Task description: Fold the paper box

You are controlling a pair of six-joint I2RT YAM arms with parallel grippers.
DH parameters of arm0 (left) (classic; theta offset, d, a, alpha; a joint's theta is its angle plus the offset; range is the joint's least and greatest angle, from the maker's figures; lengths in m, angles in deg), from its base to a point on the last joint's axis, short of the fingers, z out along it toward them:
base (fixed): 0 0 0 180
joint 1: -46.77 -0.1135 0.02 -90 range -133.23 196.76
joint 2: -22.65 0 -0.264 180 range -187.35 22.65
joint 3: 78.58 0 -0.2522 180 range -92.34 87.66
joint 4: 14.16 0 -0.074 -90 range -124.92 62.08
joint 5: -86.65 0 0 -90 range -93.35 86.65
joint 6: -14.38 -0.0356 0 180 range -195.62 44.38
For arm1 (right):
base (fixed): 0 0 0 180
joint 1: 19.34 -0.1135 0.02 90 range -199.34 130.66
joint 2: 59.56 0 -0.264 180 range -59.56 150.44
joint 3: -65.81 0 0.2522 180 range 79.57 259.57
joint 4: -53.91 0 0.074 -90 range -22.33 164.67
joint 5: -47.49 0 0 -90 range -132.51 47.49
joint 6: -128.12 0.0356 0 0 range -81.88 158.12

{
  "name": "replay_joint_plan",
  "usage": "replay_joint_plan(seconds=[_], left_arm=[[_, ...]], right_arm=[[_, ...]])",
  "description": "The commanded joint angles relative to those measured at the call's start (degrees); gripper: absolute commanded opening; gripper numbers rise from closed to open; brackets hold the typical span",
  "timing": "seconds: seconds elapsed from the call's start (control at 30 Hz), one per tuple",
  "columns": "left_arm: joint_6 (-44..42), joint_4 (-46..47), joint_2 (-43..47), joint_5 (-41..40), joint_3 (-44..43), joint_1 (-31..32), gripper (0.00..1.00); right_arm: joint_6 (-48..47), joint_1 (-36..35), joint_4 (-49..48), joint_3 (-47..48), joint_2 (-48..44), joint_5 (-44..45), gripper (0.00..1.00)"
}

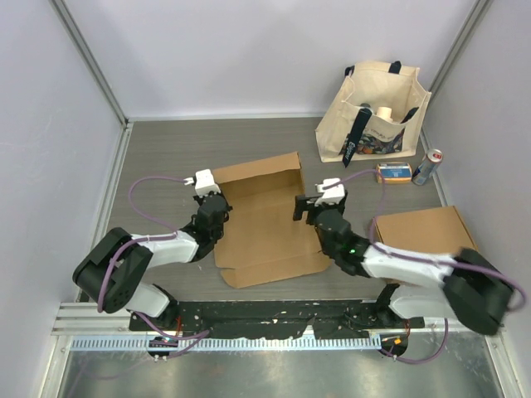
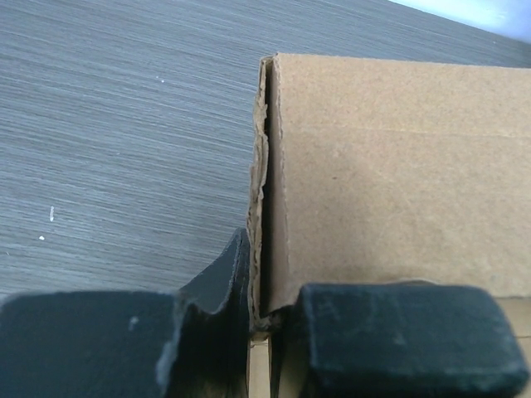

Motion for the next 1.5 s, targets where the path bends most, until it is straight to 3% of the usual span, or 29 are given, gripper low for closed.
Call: replay_joint_plan(seconds=[0.0, 0.07, 0.17, 0.37, 0.5, 0.57, 0.6, 0.73, 0.8, 0.87, 0.9, 1.03, 1.13, 1.2, 1.27, 1.3, 1.33, 1.4, 1.47], left_arm=[[1.2, -2.0, 1.1, -0.7, 1.1, 0.4, 0.0], [1.3, -2.7, 1.5, -1.0, 0.9, 0.4, 0.0], [1.6, -4.4, 2.2, -1.2, 0.6, 0.4, 0.0], [3.7, -9.6, 2.6, -0.9, -2.0, 0.4, 0.06], [6.4, -14.4, 3.8, 0.0, -2.7, 0.4, 0.22], [8.1, -16.3, 5.4, -0.3, -2.5, 0.4, 0.33], [9.7, -18.4, 6.0, -0.4, -2.5, 0.4, 0.44], [18.6, -31.8, 13.3, 0.6, -4.0, 0.4, 0.61], [21.8, -40.1, 19.9, 5.1, -4.4, 0.4, 0.69], [24.0, -47.5, 25.4, 9.1, -3.8, 0.4, 0.69], [24.6, -50.0, 32.4, 13.6, -3.7, 0.4, 0.67], [21.6, -55.2, 47.8, 25.0, -4.4, 0.4, 0.63], [17.6, -64.3, 49.1, 26.3, -11.2, 0.5, 0.6], [12.4, -69.3, 46.7, 26.5, -14.2, 0.5, 0.59], [12.0, -71.0, 43.3, 19.2, -15.3, 0.5, 0.6], [10.4, -69.3, 42.4, 18.0, -14.7, 0.5, 0.61], [8.7, -66.3, 41.7, 17.5, -12.8, 0.5, 0.62], [7.1, -56.4, 38.7, 13.9, -9.7, 0.5, 0.64], [6.4, -47.0, 35.0, 7.3, -5.3, 0.5, 0.61]], right_arm=[[24.7, 0.1, 44.2, 4.4, -17.4, -9.6, 0.9], [29.9, 0.9, 61.9, 10.3, -19.4, -12.2, 0.91], [34.9, 2.9, 69.2, 11.0, -22.1, -24.4, 0.92], [37.7, 10.2, 69.2, 5.5, -23.6, -31.8, 0.91], [37.4, 11.3, 64.8, 1.6, -24.2, -31.9, 0.89], [37.6, 11.3, 59.4, -1.2, -24.1, -35.0, 0.74], [38.4, 11.4, 58.1, -2.0, -24.1, -35.9, 0.72], [41.9, 11.3, 56.5, -3.7, -25.0, -37.8, 0.48], [44.2, 11.3, 54.0, -5.5, -26.2, -40.7, 0.46], [45.2, 11.4, 52.0, -6.8, -26.7, -42.4, 0.44], [45.5, 11.4, 51.3, -6.9, -26.5, -42.4, 0.43], [44.9, 11.5, 52.3, -5.0, -24.0, -43.1, 0.11], [43.6, 11.6, 54.6, -2.5, -23.5, -42.2, 0.02], [43.2, 11.7, 55.3, -1.3, -23.6, -41.2, 0.02], [41.9, 11.7, 56.0, -1.0, -23.1, -40.5, 0.04], [40.9, 11.7, 56.2, -0.8, -22.9, -40.0, 0.11], [39.7, 11.7, 57.4, -0.5, -22.9, -38.2, 0.28], [35.7, 11.7, 58.7, 1.8, -22.7, -35.6, 0.49], [31.0, 11.7, 53.7, 3.0, -22.6, -33.7, 0.54]])
